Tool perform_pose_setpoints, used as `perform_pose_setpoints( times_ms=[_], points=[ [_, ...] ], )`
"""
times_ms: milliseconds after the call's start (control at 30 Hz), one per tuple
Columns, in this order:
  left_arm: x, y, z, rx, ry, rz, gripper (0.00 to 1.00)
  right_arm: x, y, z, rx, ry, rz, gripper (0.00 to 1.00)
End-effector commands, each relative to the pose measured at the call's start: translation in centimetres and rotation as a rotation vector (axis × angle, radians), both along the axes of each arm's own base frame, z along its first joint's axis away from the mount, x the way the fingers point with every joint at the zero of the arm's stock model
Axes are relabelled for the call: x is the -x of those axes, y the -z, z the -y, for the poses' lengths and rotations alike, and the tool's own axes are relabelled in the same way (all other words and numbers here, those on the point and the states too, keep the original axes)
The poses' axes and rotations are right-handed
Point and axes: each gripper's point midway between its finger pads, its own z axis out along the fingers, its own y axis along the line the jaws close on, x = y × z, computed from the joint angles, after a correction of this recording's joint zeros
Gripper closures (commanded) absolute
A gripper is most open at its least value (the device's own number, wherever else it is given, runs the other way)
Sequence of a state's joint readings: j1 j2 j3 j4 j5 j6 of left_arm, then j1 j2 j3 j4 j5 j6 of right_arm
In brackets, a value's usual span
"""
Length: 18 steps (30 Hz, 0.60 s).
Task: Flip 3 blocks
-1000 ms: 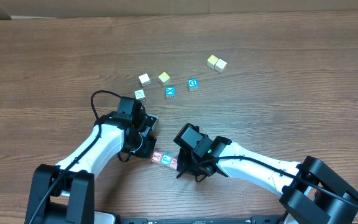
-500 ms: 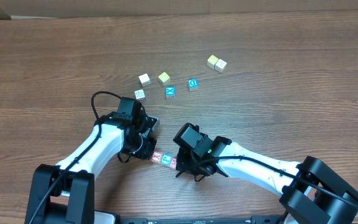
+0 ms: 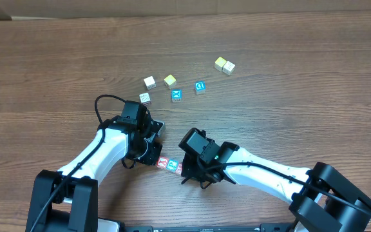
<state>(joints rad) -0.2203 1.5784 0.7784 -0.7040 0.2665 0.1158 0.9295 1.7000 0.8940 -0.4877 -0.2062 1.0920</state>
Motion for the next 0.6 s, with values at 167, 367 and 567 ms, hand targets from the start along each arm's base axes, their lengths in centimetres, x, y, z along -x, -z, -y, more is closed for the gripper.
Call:
perform_pose_setpoints(
  times_ms=[167, 367, 567],
  points=[
    [0.53, 0.05, 0.49, 0.038, 0.024, -0.016, 0.96, 0.36, 0.46, -0.03, 0.006, 0.011, -0.017, 0.96],
    [0.89, 0.08, 0.66, 0.034, 0.034, -0.027, 0.96, 0.22, 0.47, -0.02, 0.008, 0.02, -0.012, 0.96],
    [1.13, 0.09, 1.01, 0.031, 0.052, -0.029, 0.96, 0.21, 0.47, -0.01, 0.008, 0.019, -0.012, 0.96]
  ],
)
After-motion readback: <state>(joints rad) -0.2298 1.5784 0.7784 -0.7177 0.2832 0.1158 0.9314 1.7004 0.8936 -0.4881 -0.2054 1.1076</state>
